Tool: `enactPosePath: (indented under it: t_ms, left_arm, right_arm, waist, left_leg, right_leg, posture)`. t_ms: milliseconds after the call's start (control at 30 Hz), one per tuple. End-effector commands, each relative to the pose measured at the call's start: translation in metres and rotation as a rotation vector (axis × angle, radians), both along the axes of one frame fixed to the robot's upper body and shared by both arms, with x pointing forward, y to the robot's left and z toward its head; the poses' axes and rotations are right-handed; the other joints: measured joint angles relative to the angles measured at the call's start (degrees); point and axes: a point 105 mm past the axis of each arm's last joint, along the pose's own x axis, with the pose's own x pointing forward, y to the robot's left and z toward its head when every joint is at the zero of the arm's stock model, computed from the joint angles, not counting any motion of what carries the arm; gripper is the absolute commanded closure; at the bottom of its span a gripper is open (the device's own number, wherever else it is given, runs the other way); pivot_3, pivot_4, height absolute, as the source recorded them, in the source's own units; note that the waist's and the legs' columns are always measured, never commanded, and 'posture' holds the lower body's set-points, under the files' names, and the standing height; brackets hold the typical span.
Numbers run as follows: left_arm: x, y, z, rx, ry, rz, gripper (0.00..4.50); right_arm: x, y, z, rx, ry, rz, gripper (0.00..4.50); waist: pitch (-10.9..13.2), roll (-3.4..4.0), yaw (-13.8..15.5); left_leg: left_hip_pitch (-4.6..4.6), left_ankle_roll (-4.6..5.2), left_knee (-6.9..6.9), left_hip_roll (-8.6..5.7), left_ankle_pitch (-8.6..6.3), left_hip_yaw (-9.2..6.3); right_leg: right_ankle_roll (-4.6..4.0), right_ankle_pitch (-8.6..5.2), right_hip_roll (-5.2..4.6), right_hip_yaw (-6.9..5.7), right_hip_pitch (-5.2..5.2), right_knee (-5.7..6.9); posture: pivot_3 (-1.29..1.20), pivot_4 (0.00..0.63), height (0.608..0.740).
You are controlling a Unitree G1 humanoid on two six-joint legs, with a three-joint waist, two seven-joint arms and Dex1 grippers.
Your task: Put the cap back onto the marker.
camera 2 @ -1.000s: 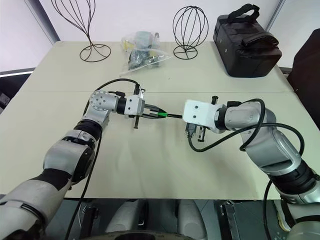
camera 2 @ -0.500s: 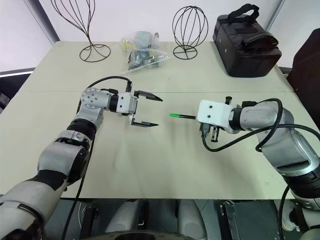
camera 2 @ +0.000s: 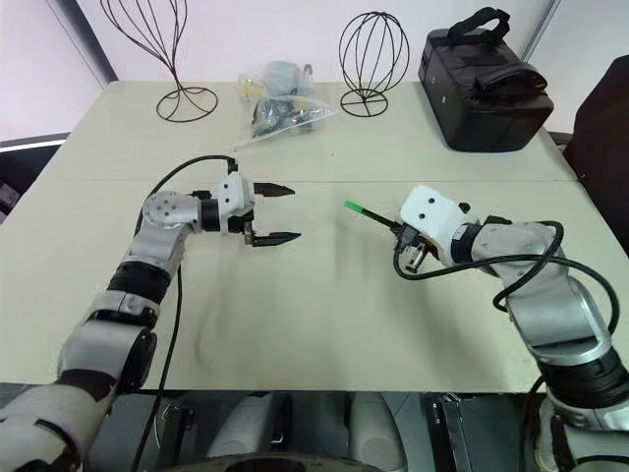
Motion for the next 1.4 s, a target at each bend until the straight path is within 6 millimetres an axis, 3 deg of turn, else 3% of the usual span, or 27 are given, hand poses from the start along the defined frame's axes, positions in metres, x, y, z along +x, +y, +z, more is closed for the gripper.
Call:
enactPosePath:
  t_ms: [33, 300, 433, 833, 867, 933, 1100, 1233, 1400]
  left_arm:
    - [-0.004, 0.002, 0.027, -0.055, -0.049, 0.052, 0.06]
    - [-0.042, 0.003, 0.031, -0.025, 0.004, -0.081, 0.06]
    - [-0.054, 0.005, 0.031, 0.013, 0.037, -0.164, 0.06]
    - [-0.058, 0.005, 0.025, 0.084, 0.076, -0.264, 0.06]
    - [-0.059, 0.005, 0.024, 0.090, 0.079, -0.270, 0.00]
    - [-0.059, 0.004, 0.022, 0.094, 0.083, -0.279, 0.00]
    - [-0.061, 0.004, 0.019, 0.111, 0.100, -0.301, 0.00]
    - [-0.063, 0.004, 0.016, 0.125, 0.112, -0.328, 0.00]
    - [-0.064, 0.007, 0.013, 0.147, 0.126, -0.348, 0.00]
  right_arm:
    - [-0.001, -0.010, 0.007, 0.023, -0.066, -0.135, 4.50]
    - [-0.016, -0.039, -0.030, 0.084, -0.008, -0.409, 4.50]
    - [-0.024, -0.044, -0.044, 0.129, 0.026, -0.473, 4.50]
    - [-0.033, -0.042, -0.066, 0.227, 0.073, -0.554, 4.50]
    - [-0.033, -0.042, -0.067, 0.225, 0.077, -0.555, 3.53]
    - [-0.035, -0.043, -0.066, 0.229, 0.080, -0.554, 2.74]
    - [-0.040, -0.044, -0.056, 0.215, 0.072, -0.510, 0.03]
    - [-0.049, -0.041, -0.031, 0.183, 0.045, -0.408, 0.03]
    - [-0.077, -0.031, -0.002, 0.096, 0.041, -0.222, 0.03]
  waist:
    - [0.00, 0.00, 0.13]
    - [-0.02, 0.03, 0.01]
    - [-0.02, 0.04, -0.07]
    - [-0.03, 0.05, -0.15]
    - [-0.03, 0.05, -0.14]
    - [-0.03, 0.05, -0.15]
    - [-0.03, 0.05, -0.16]
    - [-0.01, 0.07, -0.14]
    - [-0.02, 0.06, -0.04]
  left_leg:
    - [0.00, 0.00, 0.00, -0.01, 0.00, 0.00]
    - [0.02, 0.00, -0.03, -0.01, 0.00, 0.00]
    - [0.06, -0.01, -0.03, -0.02, 0.00, 0.02]
    - [0.08, 0.00, -0.03, -0.01, 0.00, 0.03]
    - [0.07, 0.00, -0.03, -0.01, 0.00, 0.03]
    - [0.07, 0.00, -0.03, -0.01, 0.00, 0.03]
    - [0.07, 0.00, -0.03, -0.01, 0.00, 0.03]
    - [0.07, 0.00, -0.03, -0.01, 0.00, 0.03]
    - [0.07, 0.01, -0.04, 0.00, 0.00, 0.01]
  right_leg:
    - [0.00, 0.00, -0.02, 0.00, 0.01, 0.01]
    - [-0.01, 0.00, -0.02, 0.01, 0.01, -0.01]
    - [-0.01, 0.00, -0.01, 0.01, 0.05, 0.00]
    - [-0.01, 0.00, 0.03, 0.01, 0.07, 0.00]
    - [-0.01, -0.01, 0.02, 0.01, 0.07, -0.01]
    - [-0.01, -0.01, 0.03, 0.01, 0.07, 0.00]
    - [-0.01, -0.01, 0.03, 0.01, 0.07, -0.01]
    - [-0.01, -0.01, 0.04, 0.01, 0.07, -0.01]
    - [-0.01, -0.01, 0.04, -0.03, 0.10, -0.04]
  posture:
    - [0.00, 0.150, 0.740]
    - [0.00, 0.150, 0.740]
    - [0.00, 0.150, 0.740]
    - [0.00, 0.150, 0.740]
    - [0.00, 0.150, 0.740]
    - [0.00, 0.150, 0.740]
    - [0.00, 0.150, 0.740]
    - [0.00, 0.150, 0.740]
    - [0.00, 0.150, 0.740]
